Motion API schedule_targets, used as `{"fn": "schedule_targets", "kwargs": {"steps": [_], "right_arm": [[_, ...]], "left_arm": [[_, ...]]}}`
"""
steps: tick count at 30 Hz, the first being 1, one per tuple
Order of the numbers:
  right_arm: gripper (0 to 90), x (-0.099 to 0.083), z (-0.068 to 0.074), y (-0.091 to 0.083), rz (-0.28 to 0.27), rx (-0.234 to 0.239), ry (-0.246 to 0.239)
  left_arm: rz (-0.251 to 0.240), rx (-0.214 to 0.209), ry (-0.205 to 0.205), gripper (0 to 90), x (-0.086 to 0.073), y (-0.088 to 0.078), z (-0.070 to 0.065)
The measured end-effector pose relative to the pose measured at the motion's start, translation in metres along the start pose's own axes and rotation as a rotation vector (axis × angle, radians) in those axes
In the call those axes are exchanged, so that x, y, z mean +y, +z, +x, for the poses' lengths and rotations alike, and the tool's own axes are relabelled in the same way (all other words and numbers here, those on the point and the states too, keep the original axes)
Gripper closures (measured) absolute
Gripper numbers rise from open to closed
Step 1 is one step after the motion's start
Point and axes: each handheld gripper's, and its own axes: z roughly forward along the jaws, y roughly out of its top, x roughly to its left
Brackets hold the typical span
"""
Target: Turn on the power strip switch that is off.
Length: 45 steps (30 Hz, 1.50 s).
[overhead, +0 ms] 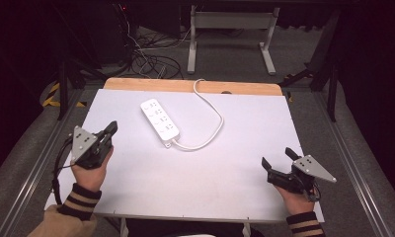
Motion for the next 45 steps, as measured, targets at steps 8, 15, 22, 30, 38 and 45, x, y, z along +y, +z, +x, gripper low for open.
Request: {"fn": "schedule_targets", "kwargs": {"steps": [8, 15, 22, 30, 38, 45], "right_arm": [[11.2, 0.001, 0.002, 0.006, 0.006, 0.013, -0.009], [11.2, 0.002, 0.003, 0.006, 0.006, 0.014, -0.012], [11.3, 0.001, 0.002, 0.004, 0.004, 0.012, -0.013], [11.3, 0.0, 0.002, 0.002, 0.002, 0.005, -0.008], [11.3, 0.001, 0.002, 0.003, 0.002, 0.008, -0.009], [11.3, 0.001, 0.002, 0.003, 0.003, 0.009, -0.01]], "left_arm": [[-0.057, 0.074, -0.001, 90.0, -0.002, -0.013, 0.004], [-0.051, 0.089, -0.008, 90.0, -0.005, -0.012, 0.004], [-0.06, 0.097, -0.009, 90.0, -0.005, -0.01, 0.003], [-0.103, 0.112, 0.0, 59.7, -0.009, -0.007, 0.003], [-0.123, 0.195, -0.017, 0.0, -0.013, 0.002, 0.004], [-0.133, 0.198, -0.01, 0.0, -0.014, 0.002, 0.003]]}}
